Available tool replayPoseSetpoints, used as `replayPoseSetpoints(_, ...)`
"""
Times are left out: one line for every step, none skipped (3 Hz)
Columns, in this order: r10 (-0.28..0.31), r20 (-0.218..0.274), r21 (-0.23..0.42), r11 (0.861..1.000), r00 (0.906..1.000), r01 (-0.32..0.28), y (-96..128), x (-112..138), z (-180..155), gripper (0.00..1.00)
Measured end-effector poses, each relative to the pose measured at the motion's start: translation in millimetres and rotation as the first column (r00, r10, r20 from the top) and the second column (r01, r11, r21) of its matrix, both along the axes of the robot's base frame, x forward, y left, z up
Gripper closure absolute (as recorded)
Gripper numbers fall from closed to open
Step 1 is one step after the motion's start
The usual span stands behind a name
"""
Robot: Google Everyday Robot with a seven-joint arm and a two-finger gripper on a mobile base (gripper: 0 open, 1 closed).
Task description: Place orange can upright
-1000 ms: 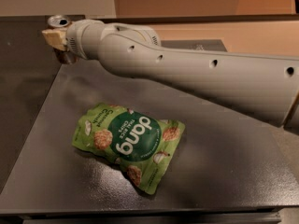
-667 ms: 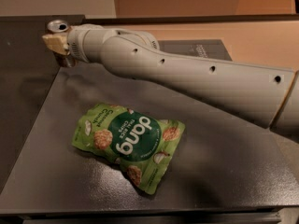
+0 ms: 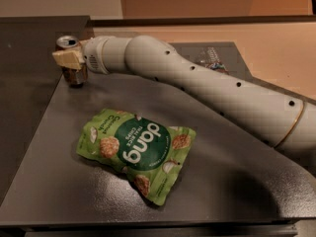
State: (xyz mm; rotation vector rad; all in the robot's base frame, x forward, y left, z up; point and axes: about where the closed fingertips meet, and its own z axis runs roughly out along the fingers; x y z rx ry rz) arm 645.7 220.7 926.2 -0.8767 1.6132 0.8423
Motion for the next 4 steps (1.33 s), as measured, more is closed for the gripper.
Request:
replayPoseSetpoints(0.062, -0.027, -0.035, 0.997, 0.9977, -0.063, -6.3, -17.3, -3.3, 1.00)
replayPoseSetpoints(0.107, -0.040, -0.080, 0.991, 0.9935, -0.110, -20.5, -23.7, -7.0, 1.00)
replayPoseSetpoints(0.154, -0.066, -0.096, 0.982, 0.9858, -0.160, -21.3, -31.6, -12.7, 1.00)
replayPoseSetpoints(0.179, -0.095, -0.101, 0.977, 0.9793, -0.188, -18.1, -38.6, -17.5, 0.83)
